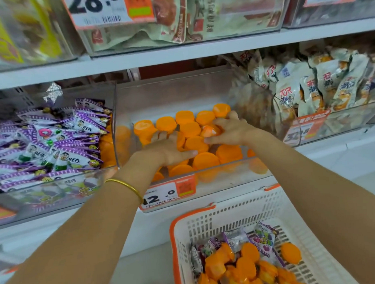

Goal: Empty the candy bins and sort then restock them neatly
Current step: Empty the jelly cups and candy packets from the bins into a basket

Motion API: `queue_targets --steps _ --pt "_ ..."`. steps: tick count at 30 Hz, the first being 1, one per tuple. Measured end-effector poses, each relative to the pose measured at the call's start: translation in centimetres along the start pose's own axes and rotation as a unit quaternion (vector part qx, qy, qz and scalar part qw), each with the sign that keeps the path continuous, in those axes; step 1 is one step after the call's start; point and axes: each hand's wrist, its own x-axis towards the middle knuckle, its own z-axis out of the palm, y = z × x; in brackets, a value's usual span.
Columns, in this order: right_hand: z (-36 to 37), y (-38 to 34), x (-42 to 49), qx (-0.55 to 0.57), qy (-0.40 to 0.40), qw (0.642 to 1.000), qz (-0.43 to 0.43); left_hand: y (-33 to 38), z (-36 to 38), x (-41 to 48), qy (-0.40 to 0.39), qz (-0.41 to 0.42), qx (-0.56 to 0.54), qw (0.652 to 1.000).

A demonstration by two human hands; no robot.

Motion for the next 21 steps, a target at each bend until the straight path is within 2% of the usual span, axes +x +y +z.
queue_targets --steps 4,6,10,14,21 --pt "0.4 0.1 -0.1 0.027 0.026 0.999 -0.002 -1.4 0.7 1.4 0.047 -0.07 0.063 0.994" --pt "0.6 -0.4 -0.3 0.024 0.025 0.999 -0.005 -1.8 0.8 1.5 0.032 -0.089 0.086 0.992" --pt "1.0 -1.3 -0.4 -0.031 0.003 0.999 -0.036 -2.2 1.9 1.4 -0.026 -0.061 0.086 0.994" --pt "1.1 -1.9 -0.7 -0.087 -0.021 0.996 -0.028 -2.5 2.0 2.0 -0.033 -0.053 0.069 0.996" --pt "1.5 -1.9 1.1 -0.081 -0.038 0.995 -0.036 -1.9 2.1 2.6 -0.046 -0.028 0.034 0.998"
